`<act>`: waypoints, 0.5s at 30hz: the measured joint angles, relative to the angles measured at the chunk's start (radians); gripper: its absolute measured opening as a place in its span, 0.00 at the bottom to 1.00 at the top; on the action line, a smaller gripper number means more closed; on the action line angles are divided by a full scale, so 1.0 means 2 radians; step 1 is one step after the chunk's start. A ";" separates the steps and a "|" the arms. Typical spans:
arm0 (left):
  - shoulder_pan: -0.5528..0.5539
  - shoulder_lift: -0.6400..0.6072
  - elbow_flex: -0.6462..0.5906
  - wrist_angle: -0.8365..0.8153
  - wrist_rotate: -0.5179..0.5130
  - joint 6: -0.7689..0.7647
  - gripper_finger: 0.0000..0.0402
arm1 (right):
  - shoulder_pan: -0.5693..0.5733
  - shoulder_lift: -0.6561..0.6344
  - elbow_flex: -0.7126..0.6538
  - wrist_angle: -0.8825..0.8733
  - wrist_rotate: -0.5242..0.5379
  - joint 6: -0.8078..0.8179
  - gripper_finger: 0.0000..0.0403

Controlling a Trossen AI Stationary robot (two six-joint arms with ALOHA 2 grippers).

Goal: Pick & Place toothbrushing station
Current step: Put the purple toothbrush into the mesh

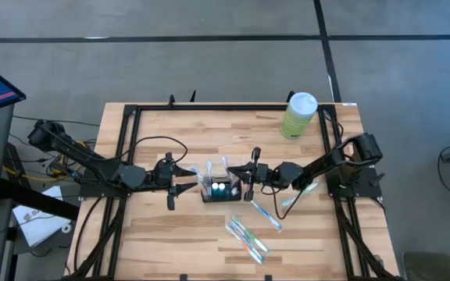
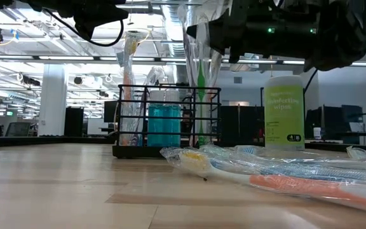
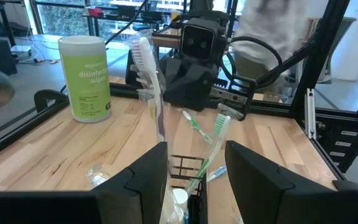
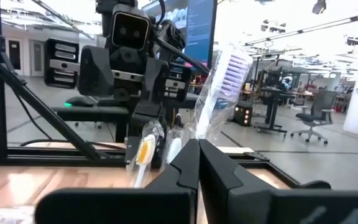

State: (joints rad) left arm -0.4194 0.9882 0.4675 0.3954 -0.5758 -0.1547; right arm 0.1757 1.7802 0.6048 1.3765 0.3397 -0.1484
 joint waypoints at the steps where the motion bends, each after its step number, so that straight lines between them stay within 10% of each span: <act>1: 0.000 0.000 0.000 0.000 0.000 0.000 0.38 | 0.000 0.000 0.000 -0.002 0.000 0.004 0.00; 15: 0.000 0.000 0.000 -0.003 0.000 -0.002 0.38 | 0.004 0.004 -0.040 0.013 0.000 0.025 0.00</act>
State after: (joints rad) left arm -0.4194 0.9882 0.4675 0.3897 -0.5758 -0.1577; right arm 0.1833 1.7878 0.5250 1.4022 0.3402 -0.0991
